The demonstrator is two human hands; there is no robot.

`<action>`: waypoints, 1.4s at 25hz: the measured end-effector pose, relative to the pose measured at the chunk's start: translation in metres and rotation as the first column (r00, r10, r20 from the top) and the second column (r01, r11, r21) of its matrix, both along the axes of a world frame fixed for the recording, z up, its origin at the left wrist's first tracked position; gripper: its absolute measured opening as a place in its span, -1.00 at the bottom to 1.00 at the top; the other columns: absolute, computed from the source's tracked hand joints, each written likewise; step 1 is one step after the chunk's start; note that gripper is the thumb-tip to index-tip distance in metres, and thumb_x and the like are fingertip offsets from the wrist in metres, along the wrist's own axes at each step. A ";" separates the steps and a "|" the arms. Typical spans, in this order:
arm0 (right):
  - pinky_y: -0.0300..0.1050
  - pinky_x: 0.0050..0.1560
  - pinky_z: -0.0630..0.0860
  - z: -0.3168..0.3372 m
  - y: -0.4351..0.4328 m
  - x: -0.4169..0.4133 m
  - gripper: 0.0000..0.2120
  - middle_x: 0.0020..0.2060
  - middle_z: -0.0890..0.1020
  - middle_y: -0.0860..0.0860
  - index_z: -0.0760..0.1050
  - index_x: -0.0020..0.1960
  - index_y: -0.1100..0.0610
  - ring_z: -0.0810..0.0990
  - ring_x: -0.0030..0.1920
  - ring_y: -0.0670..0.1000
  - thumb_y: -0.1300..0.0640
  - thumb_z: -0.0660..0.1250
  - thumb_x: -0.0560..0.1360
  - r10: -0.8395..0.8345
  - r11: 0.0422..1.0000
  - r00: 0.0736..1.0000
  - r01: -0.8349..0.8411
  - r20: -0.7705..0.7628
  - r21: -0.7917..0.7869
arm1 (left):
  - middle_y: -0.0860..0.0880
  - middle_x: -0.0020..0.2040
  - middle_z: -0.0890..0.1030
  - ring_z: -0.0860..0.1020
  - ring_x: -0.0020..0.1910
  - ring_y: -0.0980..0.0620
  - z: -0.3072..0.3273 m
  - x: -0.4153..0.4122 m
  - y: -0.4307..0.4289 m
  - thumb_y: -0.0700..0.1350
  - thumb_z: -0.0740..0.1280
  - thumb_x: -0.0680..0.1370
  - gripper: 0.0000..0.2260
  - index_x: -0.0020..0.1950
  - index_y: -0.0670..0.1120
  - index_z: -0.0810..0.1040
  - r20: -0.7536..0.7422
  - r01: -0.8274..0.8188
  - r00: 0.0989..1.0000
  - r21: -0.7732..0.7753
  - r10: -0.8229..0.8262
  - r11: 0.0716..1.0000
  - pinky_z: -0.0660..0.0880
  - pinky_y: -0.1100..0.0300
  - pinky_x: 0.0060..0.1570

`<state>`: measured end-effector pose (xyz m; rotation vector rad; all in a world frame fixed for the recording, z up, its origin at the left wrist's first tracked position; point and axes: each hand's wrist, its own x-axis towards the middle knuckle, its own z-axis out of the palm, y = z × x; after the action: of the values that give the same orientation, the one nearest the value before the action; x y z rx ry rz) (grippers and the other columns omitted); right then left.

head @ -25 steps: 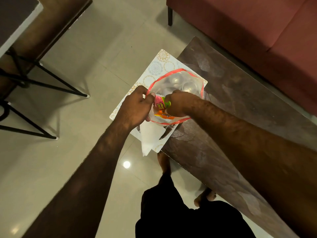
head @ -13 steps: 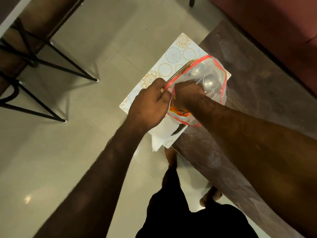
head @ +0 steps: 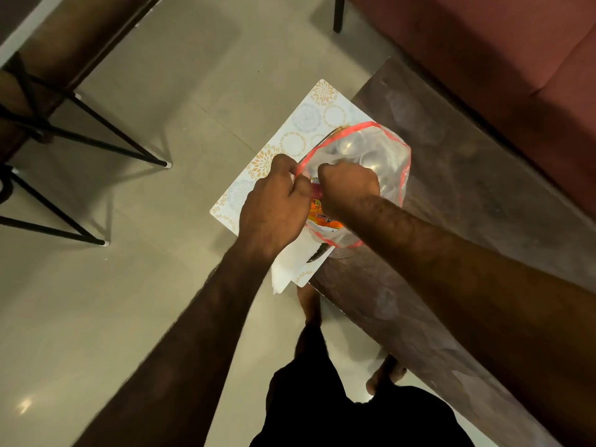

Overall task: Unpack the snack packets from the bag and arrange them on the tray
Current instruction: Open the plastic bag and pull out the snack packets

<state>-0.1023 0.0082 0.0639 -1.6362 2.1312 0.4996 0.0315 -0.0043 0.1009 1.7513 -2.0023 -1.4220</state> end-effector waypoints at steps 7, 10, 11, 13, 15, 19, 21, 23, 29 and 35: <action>0.02 0.11 0.60 0.080 0.024 -0.015 -0.50 0.21 0.68 0.08 0.50 0.38 0.09 0.67 0.20 0.17 0.00 0.48 0.48 -0.165 0.972 0.966 0.193 0.199 -0.133 | -0.10 -0.04 0.68 0.69 -0.12 -0.20 0.012 -0.007 -0.010 0.22 0.09 0.58 -0.72 0.10 0.07 0.43 -0.006 -0.132 0.991 0.065 0.133 0.989 0.63 -0.15 0.02; -0.05 0.13 0.58 0.103 0.034 -0.035 -0.64 0.12 0.72 0.04 0.61 0.24 0.06 0.68 0.15 0.14 -0.01 0.49 0.48 -0.314 0.889 0.833 0.427 0.456 -0.168 | -0.12 -0.18 0.68 0.65 -0.46 -0.06 0.012 -0.004 -0.012 0.12 0.13 0.57 -0.76 0.07 0.03 0.46 -0.033 -0.177 0.983 0.091 0.181 0.980 0.62 0.07 -0.20; -0.07 0.13 0.61 0.108 0.036 -0.043 -0.71 0.06 0.75 0.01 0.64 0.16 0.05 0.71 0.10 0.10 0.04 0.52 0.47 -0.376 0.831 0.715 0.542 0.589 -0.127 | -0.14 -0.18 0.68 0.63 -0.49 -0.06 0.010 -0.003 -0.012 0.10 0.13 0.58 -0.77 0.09 0.01 0.47 -0.024 -0.182 0.982 0.091 0.185 0.979 0.61 0.07 -0.21; -0.05 0.11 0.69 0.119 0.045 -0.061 -0.82 -0.05 0.79 -0.02 0.68 0.03 0.03 0.79 0.02 0.04 0.21 0.55 0.47 -0.432 0.684 0.377 0.729 0.819 0.025 | -0.17 -0.13 0.69 0.64 -0.45 -0.10 0.009 -0.005 -0.013 0.07 0.12 0.58 -0.75 0.14 -0.01 0.47 -0.002 -0.180 0.984 0.082 0.181 0.980 0.63 0.03 -0.22; 0.03 0.09 0.72 0.124 0.055 -0.083 -0.80 -0.07 0.80 0.03 0.71 0.05 0.10 0.81 0.00 0.08 0.34 0.52 0.49 -0.433 0.535 0.099 0.828 0.896 0.167 | -0.18 -0.06 0.68 0.66 -0.36 -0.15 0.010 -0.010 -0.014 0.08 0.11 0.57 -0.70 0.17 -0.03 0.47 0.014 -0.186 0.982 0.067 0.186 0.980 0.67 0.00 -0.23; 0.19 0.22 0.67 0.122 0.080 -0.132 -0.63 0.20 0.74 0.19 0.59 0.35 0.31 0.74 0.19 0.21 0.38 0.42 0.55 -0.400 0.279 -0.287 0.867 0.871 0.413 | -0.14 -0.04 0.66 0.68 -0.20 -0.27 0.008 -0.018 -0.020 0.07 0.11 0.50 -0.75 0.05 0.02 0.48 0.104 -0.204 0.974 0.014 0.202 0.979 0.67 -0.18 -0.04; 0.12 0.23 0.66 0.114 0.097 -0.156 -0.66 0.16 0.74 0.11 0.58 0.35 0.26 0.73 0.18 0.14 0.35 0.38 0.59 -0.361 0.180 -0.396 0.859 0.844 0.480 | -0.15 -0.01 0.67 0.68 -0.14 -0.30 0.004 -0.017 -0.026 0.06 0.11 0.48 -0.76 0.02 0.04 0.48 0.139 -0.235 0.963 0.005 0.232 0.972 0.65 -0.21 0.01; 0.06 0.15 0.68 0.099 0.119 -0.173 -0.73 0.03 0.72 0.05 0.56 0.30 0.17 0.71 0.06 0.08 0.33 0.32 0.63 -0.335 0.085 -0.495 0.831 0.801 0.549 | -0.17 0.00 0.67 0.68 -0.16 -0.31 0.001 -0.018 -0.031 0.04 0.10 0.46 -0.75 0.02 0.02 0.49 0.150 -0.264 0.953 -0.014 0.263 0.964 0.66 -0.23 0.00; -0.03 -0.27 0.73 0.017 0.161 -0.171 -0.87 -0.30 0.77 0.00 0.59 0.05 0.14 0.78 -0.29 0.02 0.30 0.29 0.67 -0.417 -0.086 -0.645 0.730 0.641 0.678 | -0.11 -0.20 0.67 0.67 -0.39 -0.20 -0.004 -0.020 -0.036 0.03 0.13 0.47 -0.76 0.01 -0.02 0.50 0.136 -0.261 0.951 -0.124 0.277 0.957 0.68 -0.20 -0.12; -0.02 -0.24 0.62 -0.089 0.155 -0.140 -0.98 -0.20 0.69 0.05 0.56 0.03 0.16 0.68 -0.25 0.05 0.23 0.37 0.65 -0.559 -0.150 -0.654 0.685 0.510 0.713 | -0.01 -0.22 0.66 0.68 -0.27 -0.07 -0.011 -0.019 -0.028 0.04 0.16 0.51 -0.78 0.03 0.01 0.52 0.134 -0.221 0.959 -0.195 0.250 0.955 0.70 -0.04 -0.26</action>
<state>-0.2426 0.1629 -0.0248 0.5469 1.5644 -0.9949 0.0127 -0.0326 0.0897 1.9956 -1.8458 -1.0282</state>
